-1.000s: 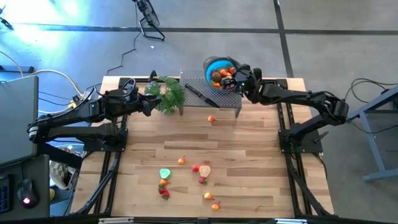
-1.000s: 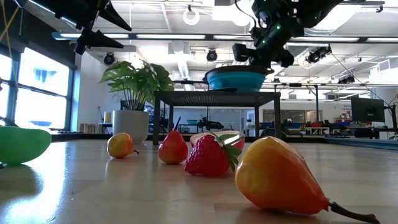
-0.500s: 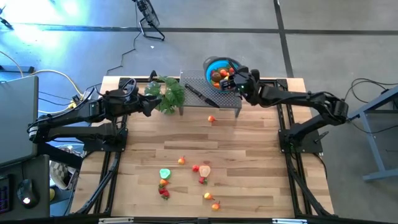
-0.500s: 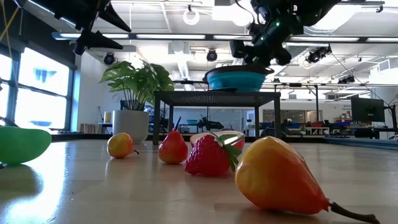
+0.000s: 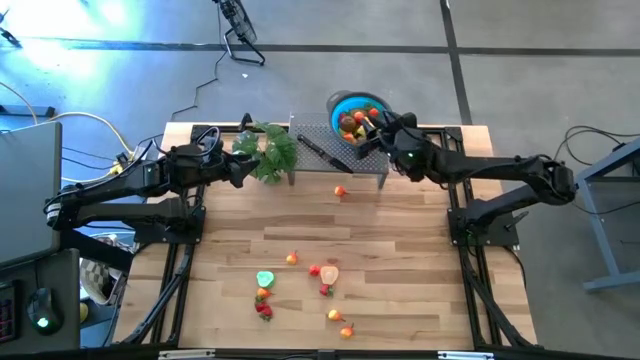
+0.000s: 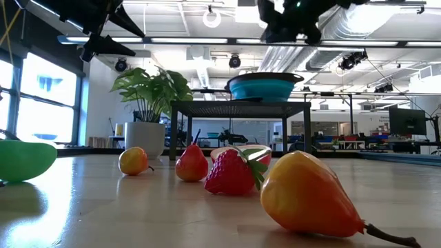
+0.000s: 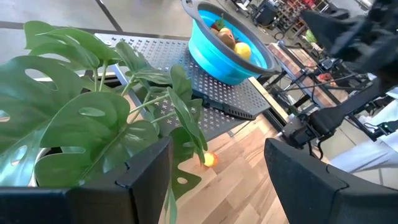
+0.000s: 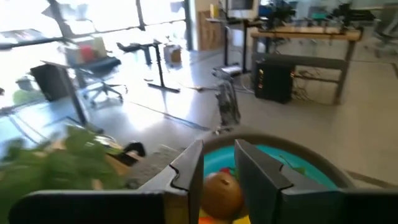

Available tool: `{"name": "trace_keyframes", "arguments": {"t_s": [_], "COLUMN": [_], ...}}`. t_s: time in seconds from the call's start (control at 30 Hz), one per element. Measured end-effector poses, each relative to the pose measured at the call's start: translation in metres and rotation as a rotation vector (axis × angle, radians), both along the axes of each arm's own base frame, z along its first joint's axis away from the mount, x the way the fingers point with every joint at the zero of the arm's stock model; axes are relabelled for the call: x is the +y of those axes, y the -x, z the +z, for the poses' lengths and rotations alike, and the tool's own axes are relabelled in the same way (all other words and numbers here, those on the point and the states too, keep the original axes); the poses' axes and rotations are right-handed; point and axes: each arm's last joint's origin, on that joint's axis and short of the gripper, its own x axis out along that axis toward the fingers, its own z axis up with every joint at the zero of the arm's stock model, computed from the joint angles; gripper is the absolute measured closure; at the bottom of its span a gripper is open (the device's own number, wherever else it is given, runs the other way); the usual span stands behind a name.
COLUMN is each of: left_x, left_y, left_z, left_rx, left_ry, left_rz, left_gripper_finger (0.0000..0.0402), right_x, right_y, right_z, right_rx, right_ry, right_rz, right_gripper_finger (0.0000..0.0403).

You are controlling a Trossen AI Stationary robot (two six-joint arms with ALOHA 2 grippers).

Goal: Pick & Place Fruit
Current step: Put the red apple in the blue bowl on the shelf

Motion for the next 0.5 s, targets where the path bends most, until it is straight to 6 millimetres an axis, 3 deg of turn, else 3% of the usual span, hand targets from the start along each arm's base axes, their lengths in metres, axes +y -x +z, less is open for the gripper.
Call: {"name": "trace_keyframes", "arguments": {"t_s": [0.27, 0.5], "left_x": [0.000, -0.001], "left_y": [0.000, 0.000], "left_z": [0.000, 0.000], "left_rx": [0.000, -0.006], "left_ry": [0.000, 0.012], "left_rz": [0.000, -0.021], "left_gripper_finger": [0.0153, 0.0153], "right_x": [0.034, 0.064], "right_y": [0.008, 0.004], "right_z": [0.018, 0.018], "right_rx": [-0.065, -0.066], "right_ry": [0.013, 0.004], "right_rz": [0.118, 0.269], "right_gripper_finger": [0.0321, 0.0321]}}
